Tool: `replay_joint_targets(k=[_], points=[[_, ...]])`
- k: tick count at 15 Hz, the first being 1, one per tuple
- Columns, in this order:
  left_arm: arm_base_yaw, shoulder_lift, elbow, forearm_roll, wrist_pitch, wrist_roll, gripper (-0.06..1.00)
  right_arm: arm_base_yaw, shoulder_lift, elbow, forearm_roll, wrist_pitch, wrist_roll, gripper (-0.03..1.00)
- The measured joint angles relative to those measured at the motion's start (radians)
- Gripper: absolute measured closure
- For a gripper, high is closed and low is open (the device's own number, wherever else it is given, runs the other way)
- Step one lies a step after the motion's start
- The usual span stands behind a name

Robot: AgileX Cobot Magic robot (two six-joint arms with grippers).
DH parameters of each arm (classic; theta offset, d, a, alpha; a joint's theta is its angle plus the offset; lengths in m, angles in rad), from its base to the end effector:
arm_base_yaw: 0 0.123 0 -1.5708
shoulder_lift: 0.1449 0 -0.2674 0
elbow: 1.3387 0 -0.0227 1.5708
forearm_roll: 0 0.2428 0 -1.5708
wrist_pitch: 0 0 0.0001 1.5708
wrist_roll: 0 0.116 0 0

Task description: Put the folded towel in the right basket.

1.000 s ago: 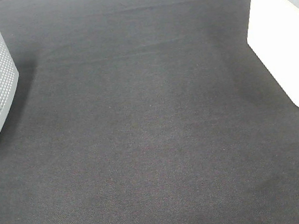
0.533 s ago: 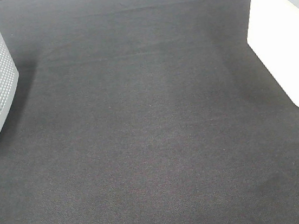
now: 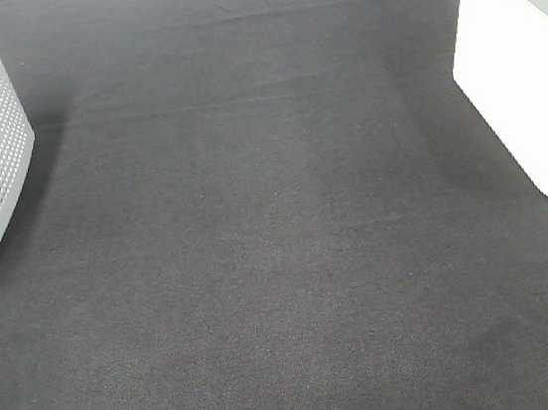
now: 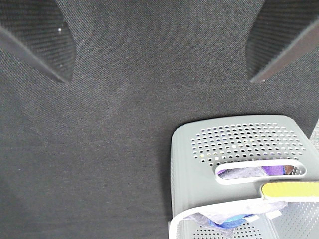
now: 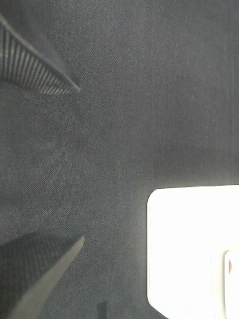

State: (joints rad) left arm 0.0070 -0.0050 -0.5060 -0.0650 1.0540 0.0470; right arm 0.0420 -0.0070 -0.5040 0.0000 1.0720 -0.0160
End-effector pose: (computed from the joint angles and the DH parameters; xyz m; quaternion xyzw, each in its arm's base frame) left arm 0.0271 -0.0064 0.2648 0.0183 0.8479 -0.0182 0.5295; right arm 0.0261 0.0011 0.2622 -0.0247 0.8530 0.0068 0.5214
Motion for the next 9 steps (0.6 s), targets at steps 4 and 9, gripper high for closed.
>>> replay_joint_targets(k=[4, 9], points=[[0.000, 0.000, 0.000, 0.000, 0.000, 0.000, 0.07, 0.000, 0.000, 0.000, 0.000, 0.000, 0.000, 0.25], [0.000, 0.000, 0.000, 0.000, 0.000, 0.000, 0.07, 0.000, 0.000, 0.000, 0.000, 0.000, 0.000, 0.25]])
